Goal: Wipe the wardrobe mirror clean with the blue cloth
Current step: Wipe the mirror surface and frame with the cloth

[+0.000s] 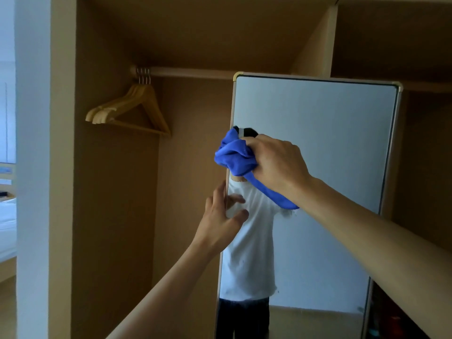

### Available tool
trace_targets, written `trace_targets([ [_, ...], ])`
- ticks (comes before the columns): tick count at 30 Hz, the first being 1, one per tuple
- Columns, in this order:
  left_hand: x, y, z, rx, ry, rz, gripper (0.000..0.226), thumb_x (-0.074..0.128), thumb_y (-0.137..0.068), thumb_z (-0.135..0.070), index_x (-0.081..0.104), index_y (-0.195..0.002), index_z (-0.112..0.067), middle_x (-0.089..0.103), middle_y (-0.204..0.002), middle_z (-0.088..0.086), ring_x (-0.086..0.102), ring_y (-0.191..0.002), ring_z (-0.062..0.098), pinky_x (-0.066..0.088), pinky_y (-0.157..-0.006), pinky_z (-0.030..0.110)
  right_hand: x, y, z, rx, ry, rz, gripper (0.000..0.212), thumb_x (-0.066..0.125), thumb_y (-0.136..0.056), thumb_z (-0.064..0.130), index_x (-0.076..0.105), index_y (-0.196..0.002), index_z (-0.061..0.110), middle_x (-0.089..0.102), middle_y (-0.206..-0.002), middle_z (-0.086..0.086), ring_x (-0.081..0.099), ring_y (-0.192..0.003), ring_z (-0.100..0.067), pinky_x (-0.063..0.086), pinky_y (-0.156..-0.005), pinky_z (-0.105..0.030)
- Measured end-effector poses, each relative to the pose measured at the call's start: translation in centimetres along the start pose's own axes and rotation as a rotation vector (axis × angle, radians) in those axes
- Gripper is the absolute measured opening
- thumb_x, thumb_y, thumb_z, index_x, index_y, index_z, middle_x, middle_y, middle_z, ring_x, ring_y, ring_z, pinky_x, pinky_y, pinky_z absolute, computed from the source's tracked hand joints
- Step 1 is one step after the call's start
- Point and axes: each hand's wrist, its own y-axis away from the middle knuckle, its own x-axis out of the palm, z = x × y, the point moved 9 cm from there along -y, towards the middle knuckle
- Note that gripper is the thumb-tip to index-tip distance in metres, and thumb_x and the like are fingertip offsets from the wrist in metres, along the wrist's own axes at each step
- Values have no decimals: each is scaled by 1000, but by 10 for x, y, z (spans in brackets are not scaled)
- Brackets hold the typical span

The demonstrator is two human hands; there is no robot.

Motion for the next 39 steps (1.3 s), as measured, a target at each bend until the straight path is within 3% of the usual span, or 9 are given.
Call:
trace_targets([
  [5,-2,7,2,-12,50,31,79,66,-88,-22,24,-154,-34,65,-119,-24,41,-128,11,42,-103,32,6,7,15,-83,19,90,25,49,-85,16,61,-103,28,61,-92,6,62,-81,-24,56,-69,-41],
  [10,-1,7,8,-34,105,110,75,68,-86,-25,29,-149,-34,63,-124,-18,43,-132,16,38,-113,48,-4,-3,19,-222,155,59,9,58,-92,25,63,-98,31,61,-90,8,58,-86,-20,42,-61,-32],
  [14,-1,8,16,-59,148,136,66,70,-87,-25,33,-138,-44,61,-129,-13,46,-130,14,41,-112,43,1,5,26,-273,251,1,17,52,-91,15,61,-102,25,61,-92,5,55,-86,-21,36,-58,-32],
  [22,1,16,28,-81,206,127,55,74,-82,-27,49,-131,-35,58,-130,-6,55,-122,12,45,-91,22,37,56,34,-240,205,10,33,57,-88,13,64,-118,23,64,-102,0,59,-92,-25,39,-72,-34],
  [26,5,22,39,-102,212,136,56,77,-85,-8,49,-126,-33,59,-130,0,58,-121,14,48,-104,33,54,74,36,-192,207,50,39,60,-87,13,61,-125,23,66,-103,-1,57,-95,-25,45,-77,-38],
  [29,7,26,46,-120,228,155,60,78,-84,-10,47,-128,-37,57,-133,-2,55,-123,13,48,-99,28,61,79,37,-195,222,89,40,59,-90,15,57,-129,24,64,-108,-2,57,-100,-27,46,-82,-39],
  [32,9,30,46,-129,214,162,60,77,-87,-16,45,-131,-39,51,-135,-6,52,-124,10,45,-88,19,50,74,36,-203,270,63,37,65,-86,15,62,-123,22,66,-102,-3,61,-95,-26,43,-67,-34],
  [36,10,31,41,-77,163,135,50,75,-86,-14,52,-125,-35,49,-139,-7,42,-132,10,43,-106,35,19,48,15,-124,272,-9,38,60,-90,16,56,-127,23,62,-108,0,59,-98,-25,37,-65,-32],
  [39,12,34,39,-42,147,133,46,75,-85,-13,54,-118,-38,52,-137,-9,39,-134,10,40,-105,34,-7,23,-2,-49,267,-80,34,62,-90,19,58,-123,21,62,-100,-2,60,-92,-26,37,-60,-32],
])
